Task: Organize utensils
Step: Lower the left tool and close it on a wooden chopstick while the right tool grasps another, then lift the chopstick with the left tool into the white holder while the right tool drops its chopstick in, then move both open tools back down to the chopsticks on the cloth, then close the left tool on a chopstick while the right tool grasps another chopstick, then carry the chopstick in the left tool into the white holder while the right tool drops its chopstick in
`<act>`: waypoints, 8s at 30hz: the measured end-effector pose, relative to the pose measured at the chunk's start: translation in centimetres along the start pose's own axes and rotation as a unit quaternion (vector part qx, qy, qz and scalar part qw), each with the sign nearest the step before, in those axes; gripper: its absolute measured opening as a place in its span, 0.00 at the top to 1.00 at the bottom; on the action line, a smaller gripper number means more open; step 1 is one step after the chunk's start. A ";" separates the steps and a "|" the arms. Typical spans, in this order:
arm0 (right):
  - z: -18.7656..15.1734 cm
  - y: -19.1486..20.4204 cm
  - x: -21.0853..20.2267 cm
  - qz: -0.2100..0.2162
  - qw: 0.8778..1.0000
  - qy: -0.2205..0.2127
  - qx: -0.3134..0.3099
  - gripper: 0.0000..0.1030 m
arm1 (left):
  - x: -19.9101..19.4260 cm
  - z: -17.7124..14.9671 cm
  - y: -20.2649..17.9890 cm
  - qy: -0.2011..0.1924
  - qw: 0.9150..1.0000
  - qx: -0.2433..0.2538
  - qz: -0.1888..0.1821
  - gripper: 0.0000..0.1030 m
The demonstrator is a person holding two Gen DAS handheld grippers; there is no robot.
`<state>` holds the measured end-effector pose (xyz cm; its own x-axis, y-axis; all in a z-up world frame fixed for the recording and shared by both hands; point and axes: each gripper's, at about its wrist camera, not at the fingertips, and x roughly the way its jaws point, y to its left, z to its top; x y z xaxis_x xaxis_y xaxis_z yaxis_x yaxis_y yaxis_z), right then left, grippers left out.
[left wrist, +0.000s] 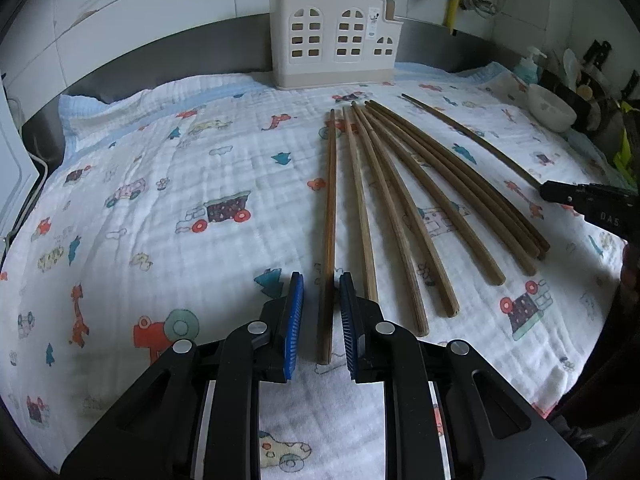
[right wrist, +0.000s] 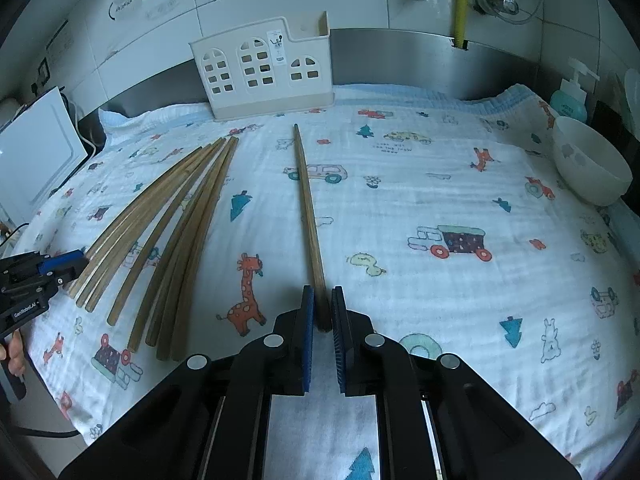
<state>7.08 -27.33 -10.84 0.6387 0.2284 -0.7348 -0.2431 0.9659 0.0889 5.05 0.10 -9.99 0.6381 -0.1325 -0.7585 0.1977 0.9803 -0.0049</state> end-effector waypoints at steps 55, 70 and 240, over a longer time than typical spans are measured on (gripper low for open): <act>21.4 2.5 -12.1 0.081 0.982 -0.144 -0.087 0.94 | -6.5 14.0 1.3 -0.120 0.991 0.035 -0.038 0.95; 31.7 3.6 -12.3 0.032 0.975 -0.197 -0.097 0.94 | -7.5 22.5 1.9 -0.149 0.986 0.057 -0.036 0.95; 9.0 7.2 -11.8 0.058 0.980 -0.152 -0.114 0.94 | 0.3 0.3 -0.9 0.006 0.998 0.005 -0.057 0.95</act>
<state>4.42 -21.92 4.52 0.7769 0.3941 -0.4910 -0.4612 0.8871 -0.0177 5.27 -0.89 -10.03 0.6013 -0.2419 -0.7615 0.2759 0.9573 -0.0862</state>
